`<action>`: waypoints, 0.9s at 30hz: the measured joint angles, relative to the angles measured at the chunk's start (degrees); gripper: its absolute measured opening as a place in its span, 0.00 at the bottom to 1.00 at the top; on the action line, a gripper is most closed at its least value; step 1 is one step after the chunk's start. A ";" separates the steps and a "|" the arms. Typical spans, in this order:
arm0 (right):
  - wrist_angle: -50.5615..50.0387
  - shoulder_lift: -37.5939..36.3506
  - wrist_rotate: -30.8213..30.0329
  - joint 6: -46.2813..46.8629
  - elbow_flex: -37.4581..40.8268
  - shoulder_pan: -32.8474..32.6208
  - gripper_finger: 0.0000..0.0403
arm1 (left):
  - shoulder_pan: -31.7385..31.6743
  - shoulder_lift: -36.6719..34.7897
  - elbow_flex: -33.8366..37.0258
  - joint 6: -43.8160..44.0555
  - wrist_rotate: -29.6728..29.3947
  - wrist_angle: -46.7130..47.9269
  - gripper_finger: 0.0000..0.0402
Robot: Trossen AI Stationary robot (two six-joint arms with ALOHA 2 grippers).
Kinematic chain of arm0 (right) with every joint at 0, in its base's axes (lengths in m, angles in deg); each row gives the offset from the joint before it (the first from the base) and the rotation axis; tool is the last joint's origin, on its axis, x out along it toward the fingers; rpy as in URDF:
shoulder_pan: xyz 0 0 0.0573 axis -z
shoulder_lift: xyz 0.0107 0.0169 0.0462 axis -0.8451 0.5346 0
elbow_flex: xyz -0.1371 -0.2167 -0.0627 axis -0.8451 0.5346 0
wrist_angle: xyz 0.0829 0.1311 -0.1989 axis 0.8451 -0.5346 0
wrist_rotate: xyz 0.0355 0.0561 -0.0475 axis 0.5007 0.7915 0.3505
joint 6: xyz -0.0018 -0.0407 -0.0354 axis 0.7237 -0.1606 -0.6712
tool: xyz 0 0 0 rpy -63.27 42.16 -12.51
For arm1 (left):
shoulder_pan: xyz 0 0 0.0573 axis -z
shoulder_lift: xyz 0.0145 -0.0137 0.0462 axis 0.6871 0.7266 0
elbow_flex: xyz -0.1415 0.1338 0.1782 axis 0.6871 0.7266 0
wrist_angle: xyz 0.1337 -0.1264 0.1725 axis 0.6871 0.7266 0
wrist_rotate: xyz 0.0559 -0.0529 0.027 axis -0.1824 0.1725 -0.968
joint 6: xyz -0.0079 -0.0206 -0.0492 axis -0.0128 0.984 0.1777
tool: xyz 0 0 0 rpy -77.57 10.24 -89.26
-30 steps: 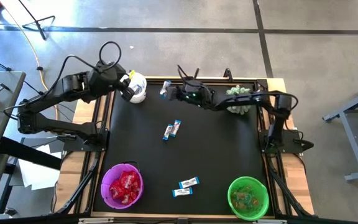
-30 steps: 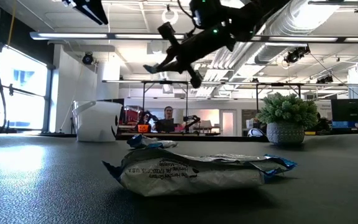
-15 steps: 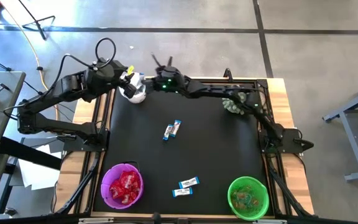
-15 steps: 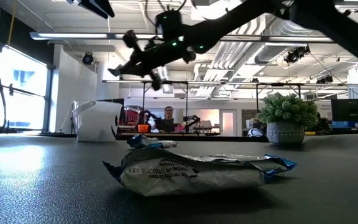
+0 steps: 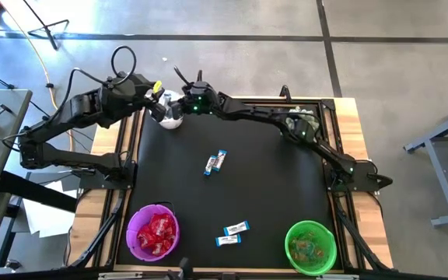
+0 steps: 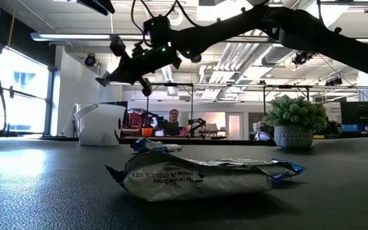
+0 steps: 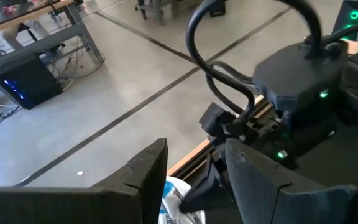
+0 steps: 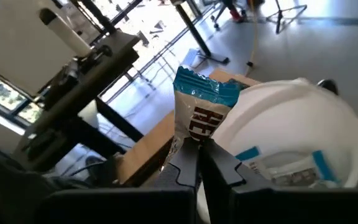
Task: Sort candy
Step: Put the white chocolate into the white bucket
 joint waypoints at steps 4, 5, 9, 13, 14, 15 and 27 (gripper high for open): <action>-0.05 0.43 -0.49 -5.58 0.04 0.96 0.00 | 0.00 -0.21 -0.01 -0.01 0.02 0.00 0.38; 0.18 0.45 -0.47 -7.60 0.07 1.22 0.00 | 0.00 -0.26 -0.01 -0.01 0.02 -0.01 0.38; 1.76 0.43 -0.10 -15.51 0.07 1.92 0.00 | 0.00 -0.37 -0.01 -0.02 0.02 0.00 0.38; 1.87 0.43 0.69 -25.46 0.07 2.36 0.00 | 0.00 -0.36 -0.01 0.00 0.04 -0.01 0.38; 1.87 0.43 0.79 -28.00 0.07 2.38 0.00 | 0.00 -0.36 -0.01 0.01 0.04 0.00 0.38; 1.85 0.43 0.82 -30.21 0.07 2.39 0.00 | 0.00 -0.36 -0.01 0.01 0.04 0.01 0.38; 3.10 0.43 0.61 -32.43 0.09 2.78 0.34 | 0.00 -0.36 -0.01 1.78 1.53 0.01 0.38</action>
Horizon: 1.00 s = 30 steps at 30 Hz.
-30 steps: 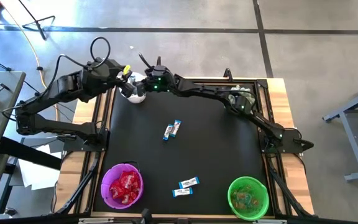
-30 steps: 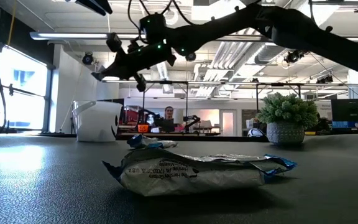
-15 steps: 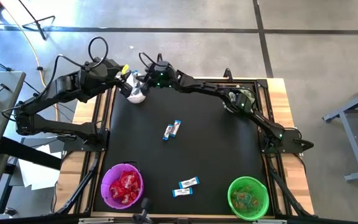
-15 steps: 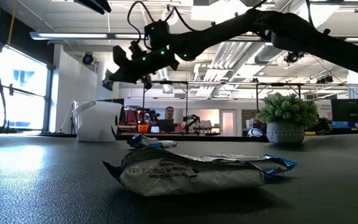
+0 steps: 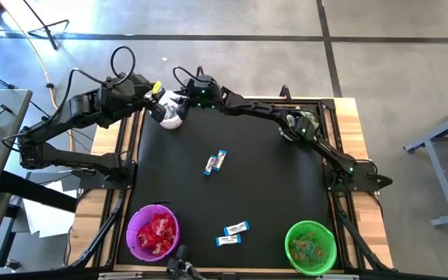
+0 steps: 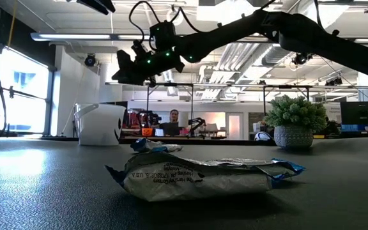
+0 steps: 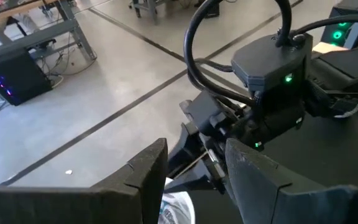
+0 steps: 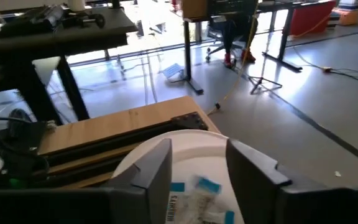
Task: Sort candy
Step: Put the white chocolate into the white bucket
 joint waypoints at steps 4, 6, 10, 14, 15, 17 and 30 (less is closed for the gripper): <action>-0.45 -0.01 -2.11 0.42 0.00 0.00 0.45 | -0.02 0.00 0.00 1.62 1.37 0.55 0.38; -3.12 -0.31 -2.06 2.54 -0.19 0.00 0.47 | -0.02 0.00 0.00 2.35 4.57 1.42 0.38; -11.89 -2.29 -1.91 5.13 -0.63 0.00 0.48 | 0.00 0.00 0.01 3.78 9.24 4.05 0.38; -23.18 -5.88 -3.12 2.43 -0.63 -0.13 0.45 | 0.07 0.00 0.02 3.76 11.13 6.06 0.38; -26.47 -6.92 -4.16 2.34 -0.63 -0.13 0.44 | 0.11 0.00 0.02 3.74 11.58 6.36 0.38; -32.58 -8.94 -6.33 2.19 -0.63 -0.15 0.41 | 0.14 0.00 0.02 3.76 12.98 7.88 0.38; -82.46 -16.59 -16.26 9.52 -0.63 -1.10 0.31 | 0.90 6.13 7.94 2.07 20.78 7.73 0.38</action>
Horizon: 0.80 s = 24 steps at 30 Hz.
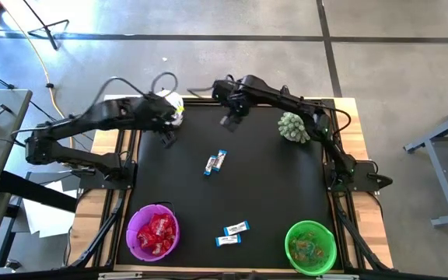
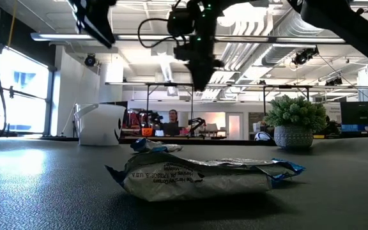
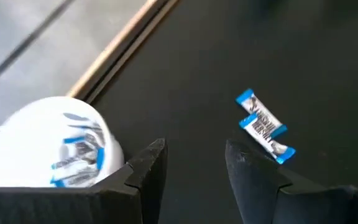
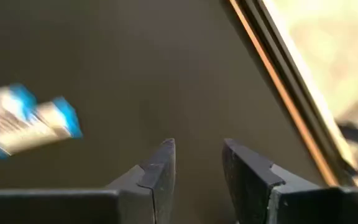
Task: Sort candy
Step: Put the white chocolate into the white bucket
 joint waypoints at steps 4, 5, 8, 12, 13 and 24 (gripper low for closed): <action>-7.84 -0.50 -4.74 -0.33 0.45 -1.64 0.31 | -0.02 2.61 6.51 1.27 4.63 -7.41 0.38; -7.48 -1.04 -4.89 -0.64 1.03 -2.12 0.31 | 0.08 3.24 7.97 1.95 5.76 -9.81 0.38; -7.78 -2.29 -1.56 -3.18 1.24 -3.58 0.31 | 0.96 5.13 12.05 4.85 6.76 -17.17 0.38; -7.71 -3.20 -0.83 -4.88 1.33 -5.55 0.31 | 2.53 8.72 15.43 8.46 8.97 -23.35 0.38; -7.73 -3.65 -0.84 -5.60 1.33 -6.13 0.31 | 3.10 9.70 15.85 8.88 9.77 -24.18 0.38; -7.54 -11.42 -0.71 -6.94 1.35 -12.07 0.31 | 13.19 22.23 16.10 15.75 12.17 -35.65 0.38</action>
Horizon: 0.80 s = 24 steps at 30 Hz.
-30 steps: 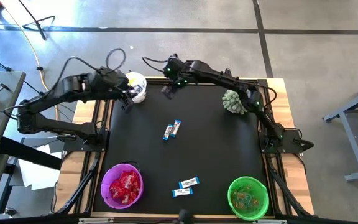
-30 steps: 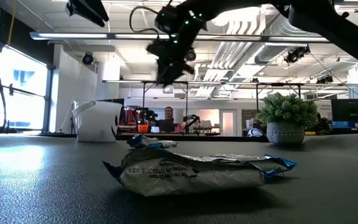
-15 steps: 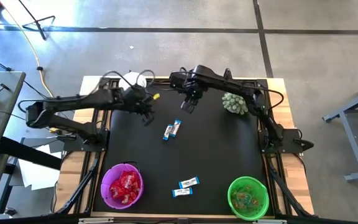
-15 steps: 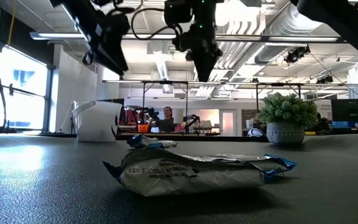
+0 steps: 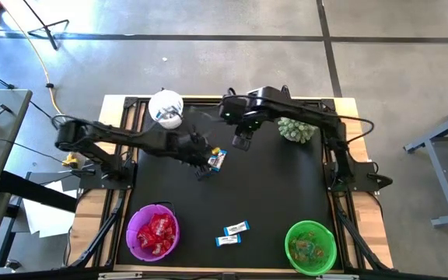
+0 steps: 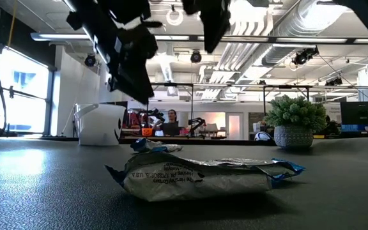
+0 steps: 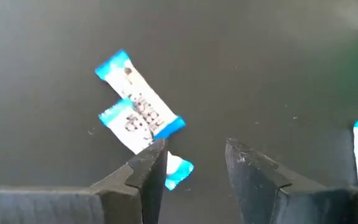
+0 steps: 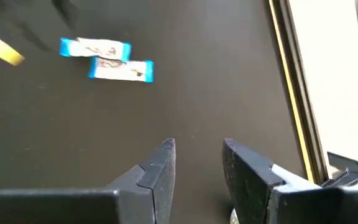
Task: Sort candy
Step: Put the white chocolate into the white bucket
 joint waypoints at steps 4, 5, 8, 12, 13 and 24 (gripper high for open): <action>-0.03 -3.70 0.04 0.32 -0.06 -2.20 0.31 | 1.90 3.99 0.13 3.93 -2.46 -0.24 0.38; -0.11 -4.62 0.07 0.47 -0.04 -2.67 0.31 | 2.18 5.07 0.12 4.82 -2.76 -0.27 0.38; -0.14 -7.43 -0.01 1.24 -0.05 -3.85 0.31 | 2.75 7.97 0.10 6.97 -3.03 -1.03 0.38; -0.16 -10.03 -0.15 2.75 -0.06 -5.22 0.31 | 2.94 11.35 0.07 7.97 -4.10 -1.19 0.38; -0.17 -10.53 -0.13 3.13 -0.04 -5.65 0.31 | 2.94 12.05 0.07 7.99 -4.67 -0.75 0.38; -0.18 -14.18 0.03 5.54 -0.06 -10.05 0.31 | 2.72 15.76 0.02 8.54 -13.42 -0.81 0.38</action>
